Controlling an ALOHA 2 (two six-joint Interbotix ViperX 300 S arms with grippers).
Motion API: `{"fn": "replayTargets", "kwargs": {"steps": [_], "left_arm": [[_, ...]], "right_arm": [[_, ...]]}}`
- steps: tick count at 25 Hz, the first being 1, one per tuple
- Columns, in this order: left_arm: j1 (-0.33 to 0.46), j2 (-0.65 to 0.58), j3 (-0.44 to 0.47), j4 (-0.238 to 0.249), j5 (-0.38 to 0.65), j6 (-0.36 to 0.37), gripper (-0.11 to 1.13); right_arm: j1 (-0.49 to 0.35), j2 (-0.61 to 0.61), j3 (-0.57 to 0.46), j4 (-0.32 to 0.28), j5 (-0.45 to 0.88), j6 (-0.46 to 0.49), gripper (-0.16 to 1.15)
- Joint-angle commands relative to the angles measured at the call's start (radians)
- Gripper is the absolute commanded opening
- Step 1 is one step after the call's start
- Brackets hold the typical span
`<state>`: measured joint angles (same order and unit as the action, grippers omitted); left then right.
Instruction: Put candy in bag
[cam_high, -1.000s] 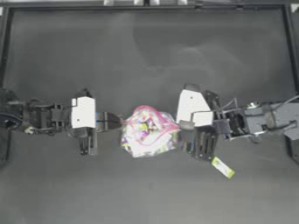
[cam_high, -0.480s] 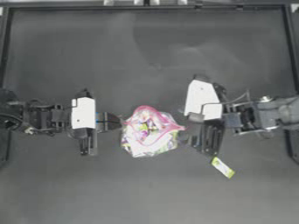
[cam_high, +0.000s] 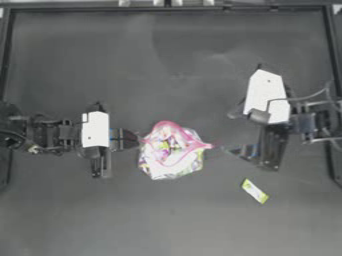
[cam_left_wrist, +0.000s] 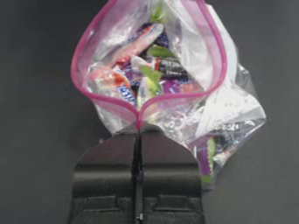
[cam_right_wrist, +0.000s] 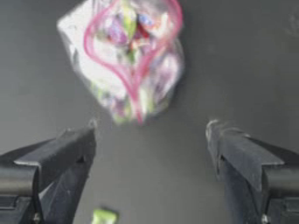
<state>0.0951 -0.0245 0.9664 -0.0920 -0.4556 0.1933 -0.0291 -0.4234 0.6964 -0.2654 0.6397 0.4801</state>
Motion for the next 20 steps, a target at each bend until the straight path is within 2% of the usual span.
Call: {"fn": "replayTargets", "kwargs": {"steps": [1,6,12,20], "left_arm": [[-0.002,-0.012,-0.009,0.002,-0.006,0.002,0.05],[0.000,-0.012,-0.009,0.002,-0.005,0.002,0.05],[-0.002,-0.011,-0.011,0.002,-0.006,0.002,0.05],[-0.002,-0.005,-0.014,0.002,-0.006,0.002,0.05]], "right_arm": [[0.003,-0.048,-0.043,0.063,0.075,-0.049,1.01],[0.005,-0.077,-0.063,0.118,0.193,-0.089,1.01],[0.020,-0.109,-0.063,0.124,0.275,-0.086,1.01],[0.057,-0.138,-0.063,0.167,0.362,-0.064,1.00]]}}
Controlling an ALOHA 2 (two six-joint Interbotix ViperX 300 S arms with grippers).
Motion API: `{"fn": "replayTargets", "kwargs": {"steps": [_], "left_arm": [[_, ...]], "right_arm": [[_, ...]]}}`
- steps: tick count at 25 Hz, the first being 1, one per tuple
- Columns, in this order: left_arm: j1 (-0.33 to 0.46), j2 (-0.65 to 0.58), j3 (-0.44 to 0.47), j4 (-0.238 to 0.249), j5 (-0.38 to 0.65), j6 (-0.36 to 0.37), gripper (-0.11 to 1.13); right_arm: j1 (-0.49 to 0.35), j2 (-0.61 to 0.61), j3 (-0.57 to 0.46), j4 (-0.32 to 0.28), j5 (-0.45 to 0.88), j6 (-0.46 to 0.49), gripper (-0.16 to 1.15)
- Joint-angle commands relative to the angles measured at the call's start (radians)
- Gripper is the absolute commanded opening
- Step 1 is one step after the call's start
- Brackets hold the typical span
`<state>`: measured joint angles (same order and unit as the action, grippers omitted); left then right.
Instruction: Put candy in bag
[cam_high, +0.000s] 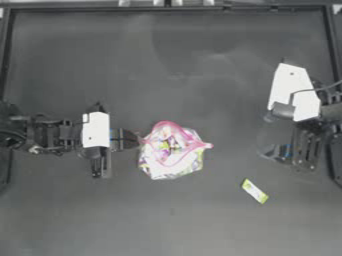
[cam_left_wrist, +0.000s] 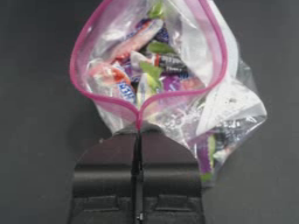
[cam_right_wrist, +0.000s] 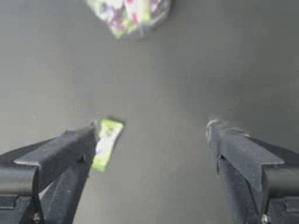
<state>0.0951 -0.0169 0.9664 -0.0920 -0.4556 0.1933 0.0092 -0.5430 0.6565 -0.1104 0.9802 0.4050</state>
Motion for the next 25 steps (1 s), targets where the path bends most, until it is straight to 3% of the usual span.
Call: {"fn": "replayTargets", "kwargs": {"steps": [1,11,25], "left_arm": [[-0.002,-0.012,-0.015,0.002,-0.005,0.002,0.05],[0.000,-0.009,-0.017,0.002,-0.006,0.003,0.05],[0.000,-0.006,-0.017,0.002,-0.008,0.005,0.05]], "right_arm": [[0.025,-0.020,-0.021,0.014,0.031,0.020,1.00],[0.117,-0.018,0.025,0.005,0.072,0.195,1.00],[0.173,-0.014,0.167,0.015,-0.110,0.428,0.99]]}}
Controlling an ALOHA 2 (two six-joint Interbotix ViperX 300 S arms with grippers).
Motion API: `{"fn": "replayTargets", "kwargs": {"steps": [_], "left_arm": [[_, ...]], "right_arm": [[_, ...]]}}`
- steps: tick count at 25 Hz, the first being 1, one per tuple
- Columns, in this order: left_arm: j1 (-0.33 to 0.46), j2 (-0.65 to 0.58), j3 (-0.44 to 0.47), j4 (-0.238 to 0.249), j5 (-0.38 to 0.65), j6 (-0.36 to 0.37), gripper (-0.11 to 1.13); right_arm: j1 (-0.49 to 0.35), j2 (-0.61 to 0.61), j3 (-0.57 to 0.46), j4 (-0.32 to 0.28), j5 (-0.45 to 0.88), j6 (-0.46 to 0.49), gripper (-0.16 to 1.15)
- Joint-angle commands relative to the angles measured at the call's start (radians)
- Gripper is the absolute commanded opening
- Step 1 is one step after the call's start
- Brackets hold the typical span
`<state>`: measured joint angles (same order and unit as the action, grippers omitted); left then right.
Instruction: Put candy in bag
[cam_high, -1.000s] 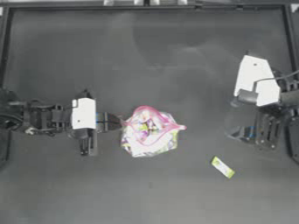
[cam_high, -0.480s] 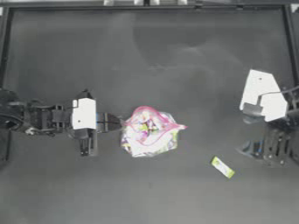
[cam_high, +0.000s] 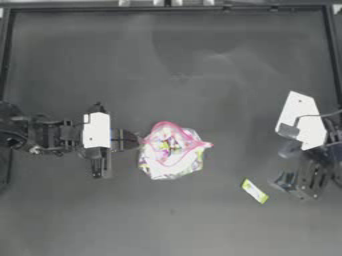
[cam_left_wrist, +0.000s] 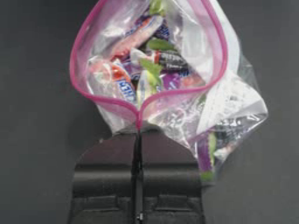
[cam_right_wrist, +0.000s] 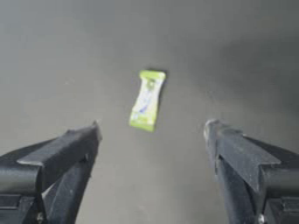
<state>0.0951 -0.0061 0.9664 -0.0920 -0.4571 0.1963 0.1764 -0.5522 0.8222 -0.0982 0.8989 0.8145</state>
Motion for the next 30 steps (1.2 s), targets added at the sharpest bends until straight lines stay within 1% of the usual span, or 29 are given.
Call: {"fn": "replayTargets", "kwargs": {"steps": [1,5,14,22,30], "left_arm": [[0.000,-0.015,-0.017,0.002,-0.005,0.002,0.05],[-0.002,-0.012,-0.015,0.002,-0.006,0.002,0.05],[-0.002,0.003,-0.015,0.002,-0.023,0.002,0.05],[-0.002,0.005,-0.012,0.003,-0.031,0.002,0.05],[-0.002,0.005,-0.012,0.003,-0.032,0.002,0.05]], "right_arm": [[0.006,-0.002,0.005,0.005,-0.035,0.028,0.99],[0.006,0.020,0.017,0.003,-0.046,0.054,0.99],[0.017,0.133,0.009,0.005,-0.104,0.071,0.99],[0.049,0.245,0.000,-0.009,-0.144,0.124,0.99],[0.051,0.339,-0.021,-0.029,-0.160,0.132,0.99]]}}
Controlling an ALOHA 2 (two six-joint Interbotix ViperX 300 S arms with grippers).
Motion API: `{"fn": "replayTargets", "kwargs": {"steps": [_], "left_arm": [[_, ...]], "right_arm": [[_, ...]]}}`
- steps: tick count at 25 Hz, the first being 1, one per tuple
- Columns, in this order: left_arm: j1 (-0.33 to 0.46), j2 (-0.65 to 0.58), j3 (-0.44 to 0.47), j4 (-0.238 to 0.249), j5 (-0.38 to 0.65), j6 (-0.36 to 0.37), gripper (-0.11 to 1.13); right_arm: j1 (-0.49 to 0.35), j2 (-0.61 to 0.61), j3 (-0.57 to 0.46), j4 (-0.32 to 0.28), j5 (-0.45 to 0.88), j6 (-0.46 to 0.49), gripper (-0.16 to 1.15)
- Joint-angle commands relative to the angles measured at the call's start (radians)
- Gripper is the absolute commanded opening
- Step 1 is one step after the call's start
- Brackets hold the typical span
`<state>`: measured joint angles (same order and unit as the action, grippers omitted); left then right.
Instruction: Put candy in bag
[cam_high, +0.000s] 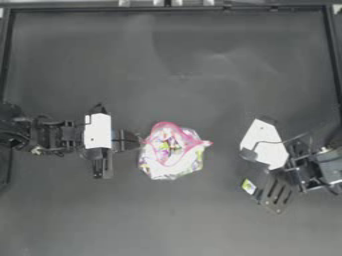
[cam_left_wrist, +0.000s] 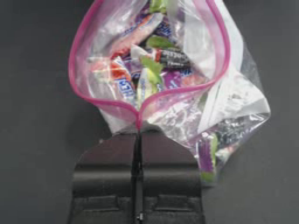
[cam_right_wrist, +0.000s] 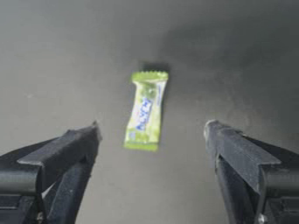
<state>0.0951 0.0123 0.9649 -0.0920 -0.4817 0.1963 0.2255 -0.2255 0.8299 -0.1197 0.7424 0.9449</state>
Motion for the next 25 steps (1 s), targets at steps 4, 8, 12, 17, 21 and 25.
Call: {"fn": "replayTargets", "kwargs": {"steps": [4,8,12,17,21,25], "left_arm": [[-0.002,-0.014,-0.009,0.003,-0.006,0.002,0.05],[-0.002,-0.015,-0.008,0.002,-0.006,0.002,0.05],[-0.002,-0.014,-0.008,0.002,-0.006,0.002,0.05],[-0.002,-0.014,-0.008,0.003,-0.006,0.002,0.05],[-0.002,-0.015,-0.008,0.003,-0.006,0.002,0.05],[-0.002,-0.014,-0.008,0.003,-0.008,0.002,0.05]], "right_arm": [[0.003,0.038,-0.037,-0.021,-0.005,0.006,0.99],[0.009,0.064,-0.037,-0.040,-0.006,0.038,0.99],[0.029,0.098,-0.048,-0.069,-0.009,0.080,0.99],[0.043,0.133,-0.055,-0.080,-0.015,0.106,0.99],[0.046,0.156,-0.060,-0.084,-0.017,0.115,0.99],[0.046,0.175,-0.060,-0.089,-0.026,0.120,0.99]]}}
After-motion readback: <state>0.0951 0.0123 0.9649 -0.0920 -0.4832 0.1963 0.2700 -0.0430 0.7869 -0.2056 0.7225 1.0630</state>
